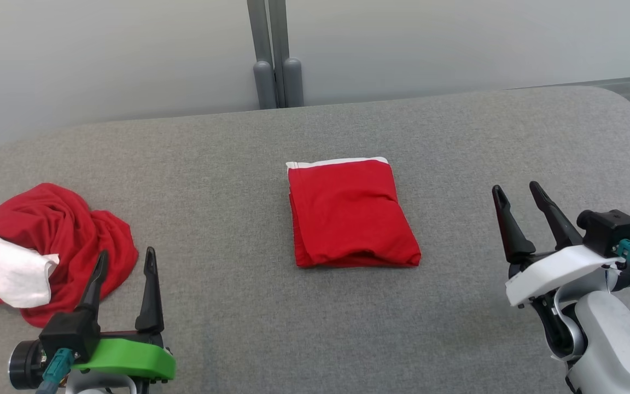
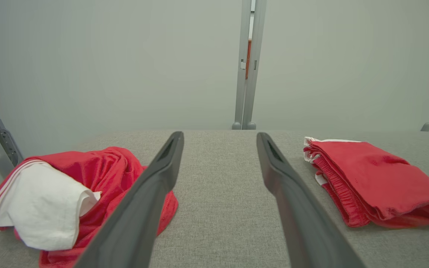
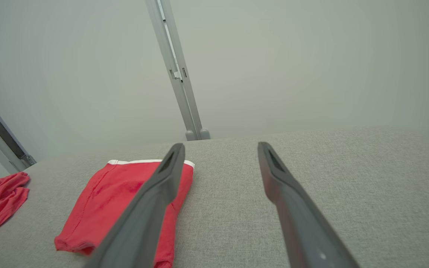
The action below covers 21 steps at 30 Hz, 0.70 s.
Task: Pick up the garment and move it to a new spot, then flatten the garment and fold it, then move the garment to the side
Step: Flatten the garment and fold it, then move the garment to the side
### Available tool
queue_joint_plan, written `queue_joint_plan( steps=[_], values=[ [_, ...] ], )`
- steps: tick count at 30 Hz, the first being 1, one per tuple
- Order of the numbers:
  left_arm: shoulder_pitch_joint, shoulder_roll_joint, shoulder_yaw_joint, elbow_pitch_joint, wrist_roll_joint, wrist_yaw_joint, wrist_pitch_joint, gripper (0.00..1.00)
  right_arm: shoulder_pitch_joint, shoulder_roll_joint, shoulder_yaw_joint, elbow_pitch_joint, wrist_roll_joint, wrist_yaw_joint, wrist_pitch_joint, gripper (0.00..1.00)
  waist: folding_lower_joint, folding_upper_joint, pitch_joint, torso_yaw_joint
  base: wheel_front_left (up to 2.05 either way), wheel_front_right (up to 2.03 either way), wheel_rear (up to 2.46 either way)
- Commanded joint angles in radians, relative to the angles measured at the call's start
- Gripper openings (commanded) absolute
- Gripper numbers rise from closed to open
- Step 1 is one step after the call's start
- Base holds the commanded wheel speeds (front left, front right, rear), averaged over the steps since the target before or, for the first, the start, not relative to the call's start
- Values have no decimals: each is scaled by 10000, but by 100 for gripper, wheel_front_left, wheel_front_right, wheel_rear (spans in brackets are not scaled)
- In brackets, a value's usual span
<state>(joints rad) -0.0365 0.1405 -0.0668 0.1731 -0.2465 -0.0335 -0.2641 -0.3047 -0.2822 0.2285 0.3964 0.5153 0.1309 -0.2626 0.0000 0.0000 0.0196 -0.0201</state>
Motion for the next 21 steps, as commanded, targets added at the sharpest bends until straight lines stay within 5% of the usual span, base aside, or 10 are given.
queue_joint_plan(
  steps=[1, 13, 21],
  values=[
    [-68, -52, 25, 48, 73, -58, -3, 100, 181, 42, -46, -54, -110, -2, -23, 100, 0, 0, 3, 7, 0, 0, 0],
    [-506, -388, -147, -50, 332, -357, -5, 100, -1503, 135, 969, 1209, 485, -2, 842, 100, 0, 0, 545, 658, 0, 0, 0],
    [-1042, -618, -438, 145, 375, -516, -3, 100, -3864, 494, 1278, 3974, 950, -2, 2800, 100, 0, 0, 1434, 1702, 0, 0, 0]
  ],
)
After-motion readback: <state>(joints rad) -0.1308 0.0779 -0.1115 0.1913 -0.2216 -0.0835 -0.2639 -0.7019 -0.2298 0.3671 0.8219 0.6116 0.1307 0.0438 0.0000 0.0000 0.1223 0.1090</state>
